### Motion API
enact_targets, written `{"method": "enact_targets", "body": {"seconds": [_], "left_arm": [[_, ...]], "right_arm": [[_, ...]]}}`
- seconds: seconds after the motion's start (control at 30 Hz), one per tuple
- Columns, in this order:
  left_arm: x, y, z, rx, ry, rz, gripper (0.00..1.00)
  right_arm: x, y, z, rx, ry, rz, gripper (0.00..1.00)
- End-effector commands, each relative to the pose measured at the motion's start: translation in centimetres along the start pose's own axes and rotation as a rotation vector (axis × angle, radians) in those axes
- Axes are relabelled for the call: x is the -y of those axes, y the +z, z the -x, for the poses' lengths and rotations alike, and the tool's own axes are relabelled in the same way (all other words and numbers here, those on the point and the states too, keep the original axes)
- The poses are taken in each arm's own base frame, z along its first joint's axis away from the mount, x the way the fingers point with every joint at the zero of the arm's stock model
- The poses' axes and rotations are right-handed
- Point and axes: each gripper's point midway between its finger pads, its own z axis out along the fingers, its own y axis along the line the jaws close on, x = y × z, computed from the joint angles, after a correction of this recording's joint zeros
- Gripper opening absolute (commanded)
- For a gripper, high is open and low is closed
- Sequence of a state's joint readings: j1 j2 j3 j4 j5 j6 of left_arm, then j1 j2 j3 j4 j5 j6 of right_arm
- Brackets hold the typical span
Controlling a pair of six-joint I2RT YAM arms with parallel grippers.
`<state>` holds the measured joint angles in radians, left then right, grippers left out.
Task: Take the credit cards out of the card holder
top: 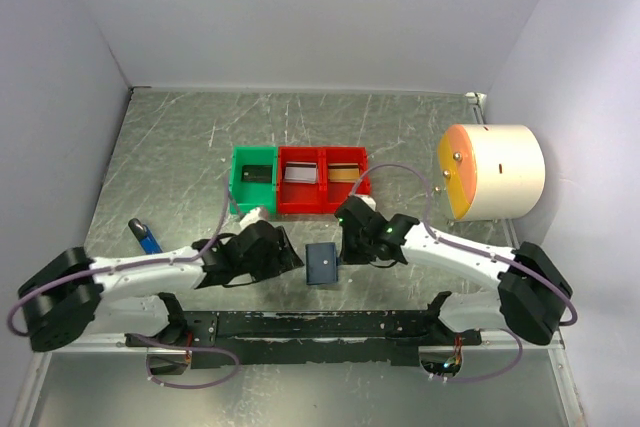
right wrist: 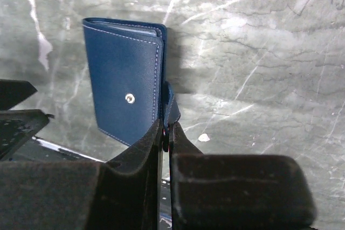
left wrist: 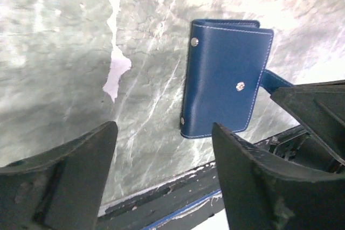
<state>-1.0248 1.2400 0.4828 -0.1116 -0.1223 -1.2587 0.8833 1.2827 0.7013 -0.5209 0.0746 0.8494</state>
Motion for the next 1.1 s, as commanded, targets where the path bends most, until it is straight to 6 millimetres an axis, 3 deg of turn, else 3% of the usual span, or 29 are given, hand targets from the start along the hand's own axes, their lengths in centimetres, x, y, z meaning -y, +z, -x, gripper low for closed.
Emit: {"method": "enact_targets", "body": {"seconds": [0.0,0.1,0.27,0.53,0.77,1.07], "left_arm": [[-1.6,-3.1,2.8,0.143,0.036,0.066,0.89],[-1.7,-5.7,5.0,0.240,0.045,0.072,1.00],[-2.4,-8.9,7.4,0.306,0.069,0.093,1.00],[-3.3,-9.8,11.8,0.274,0.071,0.129,1.00],[-3.0,-9.3,11.6,0.251,0.024,0.064,1.00],[-3.7,-9.5,9.6,0.246,-0.072,-0.024,0.98]], "right_arm": [[-2.2,-1.9,2.0,0.063,-0.005,0.092,0.00],[-3.7,-3.2,2.9,0.093,-0.017,0.162,0.00],[-6.5,-5.1,4.5,0.124,-0.040,0.271,0.00],[-10.5,-5.9,5.4,0.101,-0.055,0.419,0.00],[-12.3,-4.8,4.5,0.034,-0.071,0.492,0.00],[-15.3,-5.7,3.4,-0.013,-0.116,0.654,0.00]]}}
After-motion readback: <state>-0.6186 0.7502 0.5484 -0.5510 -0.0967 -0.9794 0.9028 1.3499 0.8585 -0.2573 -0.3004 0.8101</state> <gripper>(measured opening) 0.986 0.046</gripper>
